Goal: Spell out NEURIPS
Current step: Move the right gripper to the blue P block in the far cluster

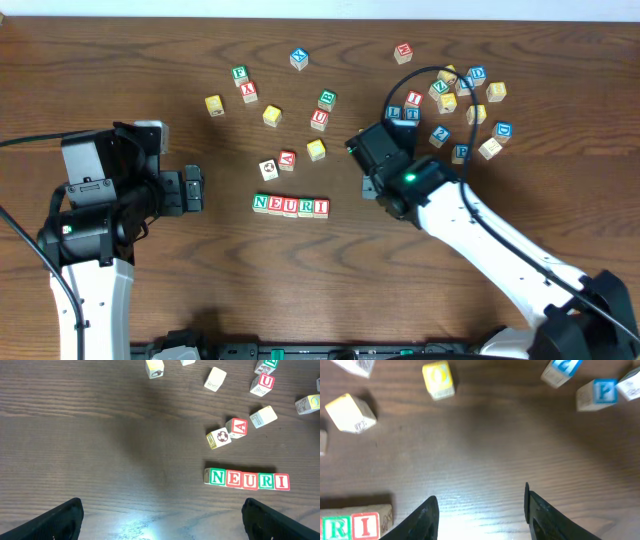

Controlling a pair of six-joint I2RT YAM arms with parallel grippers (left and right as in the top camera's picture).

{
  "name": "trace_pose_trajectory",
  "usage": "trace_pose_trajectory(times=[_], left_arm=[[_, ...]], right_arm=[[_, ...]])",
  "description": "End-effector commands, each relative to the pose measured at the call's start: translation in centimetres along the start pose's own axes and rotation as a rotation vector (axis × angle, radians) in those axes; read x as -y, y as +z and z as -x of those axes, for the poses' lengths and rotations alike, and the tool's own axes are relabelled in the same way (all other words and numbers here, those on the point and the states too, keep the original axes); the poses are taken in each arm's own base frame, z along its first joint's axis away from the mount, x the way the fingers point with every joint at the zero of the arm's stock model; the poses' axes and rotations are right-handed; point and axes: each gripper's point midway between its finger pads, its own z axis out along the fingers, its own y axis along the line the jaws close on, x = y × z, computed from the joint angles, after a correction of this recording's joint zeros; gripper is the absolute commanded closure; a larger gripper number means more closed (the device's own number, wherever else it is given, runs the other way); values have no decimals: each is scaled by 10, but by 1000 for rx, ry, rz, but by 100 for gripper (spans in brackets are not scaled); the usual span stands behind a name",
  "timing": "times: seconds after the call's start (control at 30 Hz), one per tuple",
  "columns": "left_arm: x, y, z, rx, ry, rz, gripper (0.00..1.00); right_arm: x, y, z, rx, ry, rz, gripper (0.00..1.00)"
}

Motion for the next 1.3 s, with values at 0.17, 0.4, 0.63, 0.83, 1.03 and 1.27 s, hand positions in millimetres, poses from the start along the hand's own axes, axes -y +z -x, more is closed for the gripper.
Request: trace_pose_trajectory(times=[0.17, 0.4, 0.63, 0.83, 1.03, 1.27], left_arm=[[-1, -4, 5, 14, 17, 7, 1], [-1, -4, 5, 14, 17, 7, 1], [-1, -4, 5, 14, 17, 7, 1], [-1, -4, 5, 14, 17, 7, 1], [-1, -4, 5, 14, 17, 7, 1], [-1, -4, 5, 14, 17, 7, 1]], right_arm=[[23, -8, 26, 23, -21, 11, 41], [39, -6, 46, -17, 36, 103, 37], [65, -23, 78, 3, 27, 113, 32], [102, -34, 84, -34, 54, 45, 31], [142, -31, 71, -111, 101, -22, 28], [172, -33, 51, -205, 94, -69, 28]])
